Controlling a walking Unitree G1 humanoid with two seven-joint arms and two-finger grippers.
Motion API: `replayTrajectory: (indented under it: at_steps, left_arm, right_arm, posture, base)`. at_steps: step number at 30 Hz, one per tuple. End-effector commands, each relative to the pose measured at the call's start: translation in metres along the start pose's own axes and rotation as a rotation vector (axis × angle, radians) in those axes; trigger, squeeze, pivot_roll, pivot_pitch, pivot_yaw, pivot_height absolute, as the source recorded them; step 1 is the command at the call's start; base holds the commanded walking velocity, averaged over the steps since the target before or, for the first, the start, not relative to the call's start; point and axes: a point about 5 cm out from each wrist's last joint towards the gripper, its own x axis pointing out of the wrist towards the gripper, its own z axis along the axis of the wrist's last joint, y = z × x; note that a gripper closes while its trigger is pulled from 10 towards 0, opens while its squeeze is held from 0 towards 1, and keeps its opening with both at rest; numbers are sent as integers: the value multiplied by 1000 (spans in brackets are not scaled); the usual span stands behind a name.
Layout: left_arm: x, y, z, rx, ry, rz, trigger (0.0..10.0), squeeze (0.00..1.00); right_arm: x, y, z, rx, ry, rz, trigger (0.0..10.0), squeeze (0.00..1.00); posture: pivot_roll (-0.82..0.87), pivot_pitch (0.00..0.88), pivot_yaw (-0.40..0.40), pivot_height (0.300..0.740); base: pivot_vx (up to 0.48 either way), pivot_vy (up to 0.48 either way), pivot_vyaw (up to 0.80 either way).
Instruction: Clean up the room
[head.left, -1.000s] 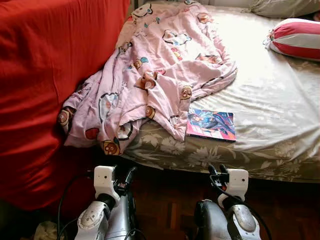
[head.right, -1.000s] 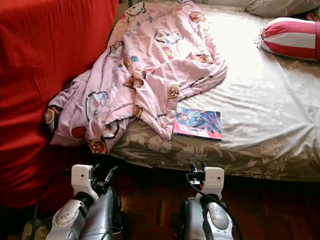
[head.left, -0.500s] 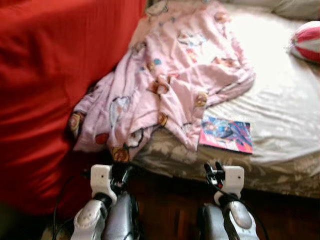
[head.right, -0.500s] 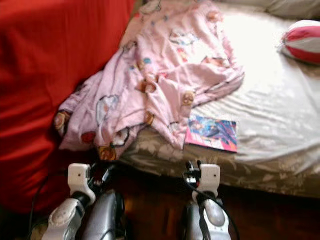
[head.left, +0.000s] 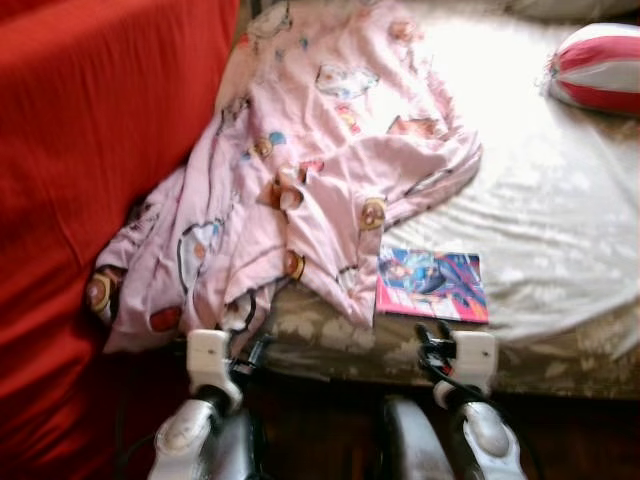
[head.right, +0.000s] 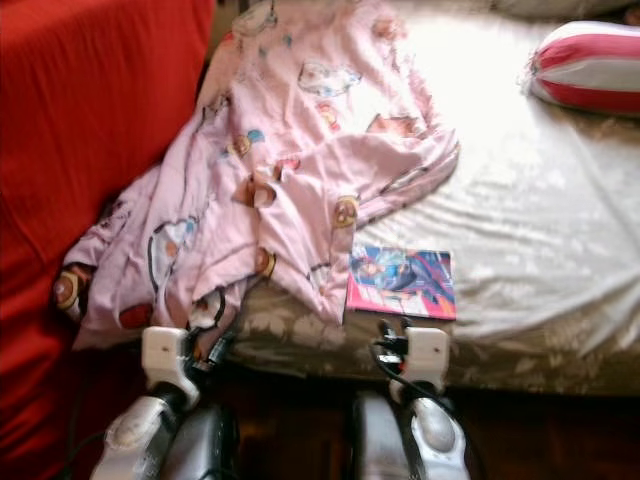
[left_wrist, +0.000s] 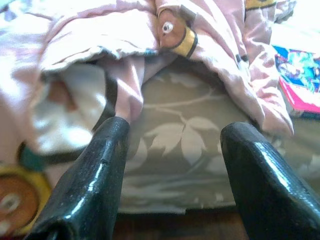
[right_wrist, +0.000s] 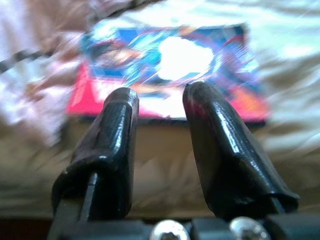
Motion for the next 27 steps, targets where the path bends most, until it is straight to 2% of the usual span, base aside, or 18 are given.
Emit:
replayTrajectory:
  at_steps: [1, 13, 23, 25, 26, 27]
  left_arm:
    - [-5, 9, -4, 12, 23, 22, 10000, 0]
    - [-6, 9, -5, 8, 23, 32, 10000, 0]
    - [-6, 10, -5, -3, 23, 42, 10000, 0]
    - [-5, 10, -5, -4, 25, 42, 10000, 0]
    - [-5, 10, -6, -6, 26, 42, 10000, 0]
    - [-5, 10, -6, -6, 27, 42, 10000, 0]
  right_arm:
    - [0, 7, -1, 15, -1, 8, 10000, 0]
    - [1, -2, 4, -7, -14, -21, 10000, 0]
    - [-2, -10, 10, -100, -34, -38, 10000, 0]
    - [-3, -14, 10, -240, -18, -29, 10000, 0]
    - [-5, -17, 7, -377, 9, -25, 10000, 0]
    - [-6, -19, 5, -436, 23, -27, 10000, 0]
  posture:
    - [-15, 189, -22, 583]
    - [-14, 203, -28, 583]
    - [-22, 210, -30, 583]
    - [-26, 210, -32, 583]
    - [-28, 212, -33, 583]
    - [-28, 213, -34, 583]
  base:
    - [292, 0, 0]
    - [292, 0, 0]
    - [0, 0, 0]
    - [0, 0, 0]
    - [0, 0, 0]
    - [0, 0, 0]
